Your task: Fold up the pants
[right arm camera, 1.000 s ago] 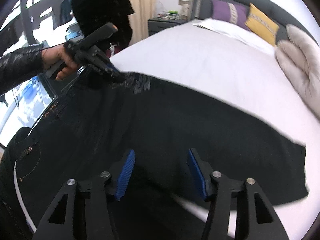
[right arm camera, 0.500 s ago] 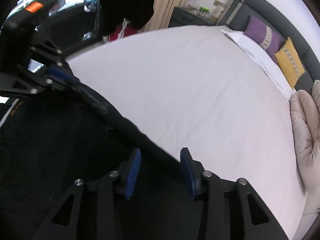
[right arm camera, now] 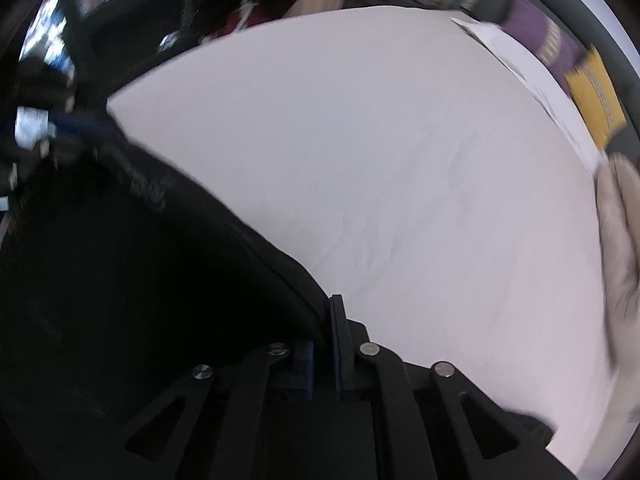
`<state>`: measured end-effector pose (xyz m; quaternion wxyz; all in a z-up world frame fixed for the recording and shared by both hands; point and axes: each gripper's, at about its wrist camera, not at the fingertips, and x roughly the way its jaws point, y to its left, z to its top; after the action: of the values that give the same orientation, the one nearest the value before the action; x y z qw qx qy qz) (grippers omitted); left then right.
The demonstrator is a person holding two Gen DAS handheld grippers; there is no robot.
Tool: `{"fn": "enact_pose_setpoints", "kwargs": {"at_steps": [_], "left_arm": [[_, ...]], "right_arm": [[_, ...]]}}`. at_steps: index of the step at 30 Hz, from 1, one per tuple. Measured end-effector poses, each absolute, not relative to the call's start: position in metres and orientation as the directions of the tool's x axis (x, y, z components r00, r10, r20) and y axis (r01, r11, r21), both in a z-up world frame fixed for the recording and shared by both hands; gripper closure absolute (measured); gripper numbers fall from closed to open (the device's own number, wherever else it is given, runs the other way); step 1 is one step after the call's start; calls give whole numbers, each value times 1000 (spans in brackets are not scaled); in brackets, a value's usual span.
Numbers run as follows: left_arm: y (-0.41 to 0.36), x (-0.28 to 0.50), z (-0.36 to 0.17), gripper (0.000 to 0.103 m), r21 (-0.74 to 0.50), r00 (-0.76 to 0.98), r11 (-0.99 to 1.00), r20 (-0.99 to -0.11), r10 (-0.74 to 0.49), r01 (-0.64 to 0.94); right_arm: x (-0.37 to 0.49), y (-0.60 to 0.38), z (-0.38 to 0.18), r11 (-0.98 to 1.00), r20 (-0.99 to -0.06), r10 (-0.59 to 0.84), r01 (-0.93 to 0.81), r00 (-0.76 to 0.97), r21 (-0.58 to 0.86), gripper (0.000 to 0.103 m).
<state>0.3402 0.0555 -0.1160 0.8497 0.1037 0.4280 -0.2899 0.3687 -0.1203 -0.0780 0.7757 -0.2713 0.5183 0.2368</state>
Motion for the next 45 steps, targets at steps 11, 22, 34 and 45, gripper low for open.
{"fn": "enact_pose_setpoints", "kwargs": {"at_steps": [11, 22, 34, 45], "left_arm": [[64, 266, -94, 95, -115, 456, 806, -775, -439, 580], [61, 152, -100, 95, -83, 374, 733, -818, -437, 675], [41, 55, -122, 95, -18, 294, 634, -876, -383, 773], [25, 36, -122, 95, -10, 288, 608, -875, -390, 794]], "right_arm": [[313, -104, -67, 795, -900, 302, -603, 314, 56, 99], [158, -86, -67, 523, -909, 101, -799, 405, -298, 99], [57, -55, -110, 271, -842, -58, -803, 536, -530, 99], [34, -58, -117, 241, -790, -122, -754, 600, -610, 99]]}}
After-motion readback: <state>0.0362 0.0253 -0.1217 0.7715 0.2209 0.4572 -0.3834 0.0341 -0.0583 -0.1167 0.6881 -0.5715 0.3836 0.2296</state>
